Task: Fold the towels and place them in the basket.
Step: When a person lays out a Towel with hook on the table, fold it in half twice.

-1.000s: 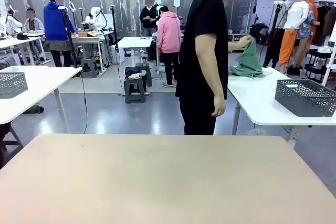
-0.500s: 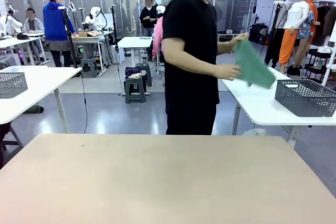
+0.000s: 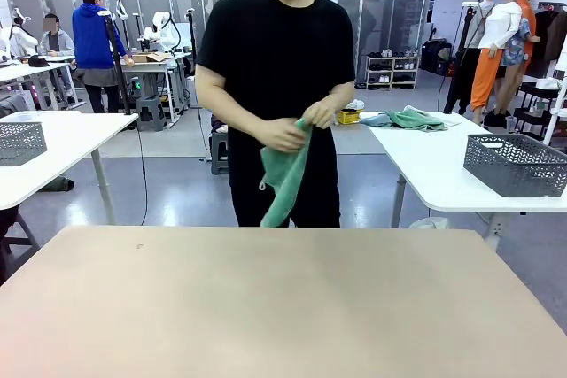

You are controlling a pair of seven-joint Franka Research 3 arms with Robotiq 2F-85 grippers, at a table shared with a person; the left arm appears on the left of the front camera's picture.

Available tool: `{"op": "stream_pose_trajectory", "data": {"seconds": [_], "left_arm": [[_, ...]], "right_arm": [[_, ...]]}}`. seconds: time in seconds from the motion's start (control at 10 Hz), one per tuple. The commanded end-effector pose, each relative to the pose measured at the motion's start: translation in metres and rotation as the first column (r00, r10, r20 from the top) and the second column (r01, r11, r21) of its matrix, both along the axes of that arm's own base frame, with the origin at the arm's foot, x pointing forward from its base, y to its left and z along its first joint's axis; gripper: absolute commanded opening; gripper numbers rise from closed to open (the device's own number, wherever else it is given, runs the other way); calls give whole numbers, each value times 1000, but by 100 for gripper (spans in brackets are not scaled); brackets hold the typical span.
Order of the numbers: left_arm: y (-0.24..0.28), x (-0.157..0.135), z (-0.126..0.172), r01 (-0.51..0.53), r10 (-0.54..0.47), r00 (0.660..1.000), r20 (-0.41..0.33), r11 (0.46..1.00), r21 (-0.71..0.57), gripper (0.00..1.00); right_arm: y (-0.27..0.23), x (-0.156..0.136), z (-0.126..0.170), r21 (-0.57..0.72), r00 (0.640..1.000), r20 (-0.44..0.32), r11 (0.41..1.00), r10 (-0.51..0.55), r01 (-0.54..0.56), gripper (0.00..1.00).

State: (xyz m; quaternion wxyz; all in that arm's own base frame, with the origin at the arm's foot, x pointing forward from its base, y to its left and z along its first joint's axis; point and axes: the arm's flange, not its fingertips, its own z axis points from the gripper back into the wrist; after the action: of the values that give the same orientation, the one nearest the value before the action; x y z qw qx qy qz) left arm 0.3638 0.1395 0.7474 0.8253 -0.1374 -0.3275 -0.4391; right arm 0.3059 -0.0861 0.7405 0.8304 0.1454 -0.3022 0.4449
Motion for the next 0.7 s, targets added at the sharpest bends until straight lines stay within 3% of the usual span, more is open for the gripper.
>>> {"op": "stream_pose_trajectory", "data": {"seconds": [0.0, 0.6], "left_arm": [[-1, 0, 0, 12, -12, 1000, 5, 1000, -6, 100], [-1, 0, 0, 12, -12, 1000, 5, 1000, -6, 100]], "right_arm": [[-1, 0, -1, 4, 1000, 6, 1000, 15, -16, 100], [-1, 0, -1, 4, 1000, 6, 1000, 15, -16, 100]]}}
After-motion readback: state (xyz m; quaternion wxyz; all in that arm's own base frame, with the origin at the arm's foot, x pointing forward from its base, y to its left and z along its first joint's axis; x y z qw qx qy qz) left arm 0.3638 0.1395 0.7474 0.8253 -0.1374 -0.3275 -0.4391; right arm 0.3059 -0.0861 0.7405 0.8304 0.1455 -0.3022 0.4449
